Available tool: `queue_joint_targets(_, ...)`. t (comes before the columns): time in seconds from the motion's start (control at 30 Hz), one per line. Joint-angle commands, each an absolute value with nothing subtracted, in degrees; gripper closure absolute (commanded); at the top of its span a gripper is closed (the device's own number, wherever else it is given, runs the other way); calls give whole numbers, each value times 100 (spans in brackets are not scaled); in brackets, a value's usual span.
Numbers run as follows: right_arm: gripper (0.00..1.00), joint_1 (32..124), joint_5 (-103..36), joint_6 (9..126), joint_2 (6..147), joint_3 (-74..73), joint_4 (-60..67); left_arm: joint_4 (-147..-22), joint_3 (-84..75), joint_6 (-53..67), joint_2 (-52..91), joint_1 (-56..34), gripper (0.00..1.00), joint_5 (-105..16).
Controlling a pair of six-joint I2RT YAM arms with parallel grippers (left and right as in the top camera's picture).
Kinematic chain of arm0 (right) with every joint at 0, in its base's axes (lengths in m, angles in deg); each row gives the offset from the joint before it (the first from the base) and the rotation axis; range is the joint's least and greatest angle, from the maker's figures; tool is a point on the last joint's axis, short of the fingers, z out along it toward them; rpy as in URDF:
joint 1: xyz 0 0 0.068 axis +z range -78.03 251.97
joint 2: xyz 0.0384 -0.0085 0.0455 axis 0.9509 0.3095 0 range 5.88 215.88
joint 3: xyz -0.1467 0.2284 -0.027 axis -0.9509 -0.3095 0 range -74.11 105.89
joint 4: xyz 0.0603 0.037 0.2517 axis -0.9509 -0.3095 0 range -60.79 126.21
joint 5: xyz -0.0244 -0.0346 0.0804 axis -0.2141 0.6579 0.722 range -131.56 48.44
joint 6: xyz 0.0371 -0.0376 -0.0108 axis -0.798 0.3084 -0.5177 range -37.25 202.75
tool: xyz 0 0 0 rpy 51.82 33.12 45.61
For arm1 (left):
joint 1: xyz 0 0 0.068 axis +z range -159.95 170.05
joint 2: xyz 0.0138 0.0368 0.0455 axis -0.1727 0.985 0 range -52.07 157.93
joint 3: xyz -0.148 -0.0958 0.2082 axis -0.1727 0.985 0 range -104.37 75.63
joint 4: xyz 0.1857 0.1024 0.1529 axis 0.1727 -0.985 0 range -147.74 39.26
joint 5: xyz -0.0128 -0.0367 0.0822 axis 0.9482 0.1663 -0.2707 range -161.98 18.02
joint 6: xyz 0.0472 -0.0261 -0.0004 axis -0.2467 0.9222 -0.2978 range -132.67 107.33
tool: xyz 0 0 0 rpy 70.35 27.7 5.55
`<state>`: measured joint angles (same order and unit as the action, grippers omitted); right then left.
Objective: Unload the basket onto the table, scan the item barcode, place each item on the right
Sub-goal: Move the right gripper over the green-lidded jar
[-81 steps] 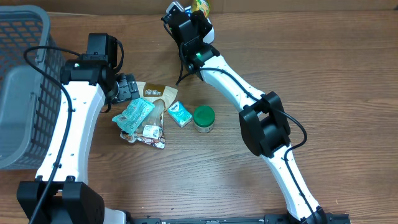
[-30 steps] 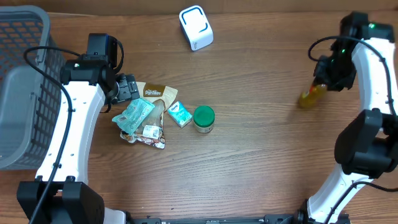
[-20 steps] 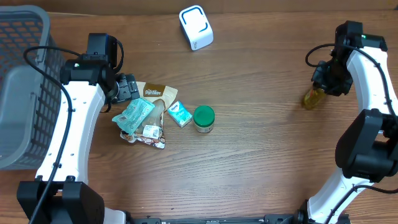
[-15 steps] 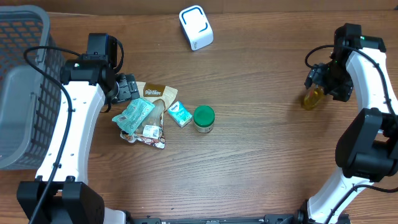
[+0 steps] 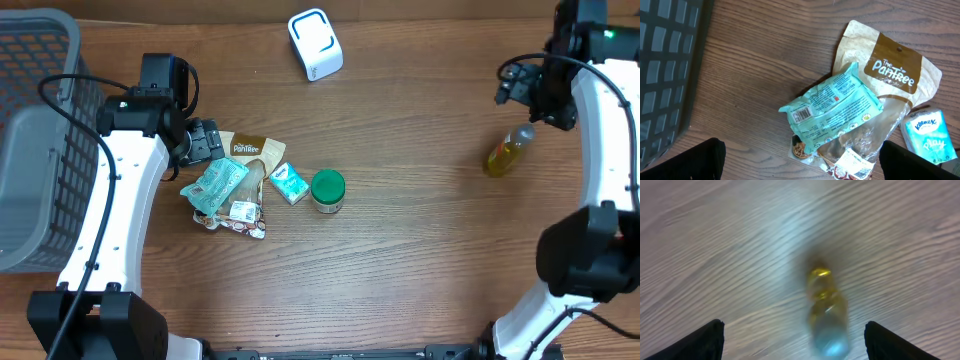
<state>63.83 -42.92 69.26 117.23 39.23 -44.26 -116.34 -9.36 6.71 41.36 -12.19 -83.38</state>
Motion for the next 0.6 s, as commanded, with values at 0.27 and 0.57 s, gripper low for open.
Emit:
queue_joint_targets(0.27, 10, 8398, -3567, 6829, 11613, 3684, -4688, -11636, -987, 728, 4158, -1232, 1, -8353)
queue_joint_targets(0.57, 5, 10129, -3593, 6576, 11618, 2897, -4109, -11636, -987, 728, 4158, -1232, 0, -8353)
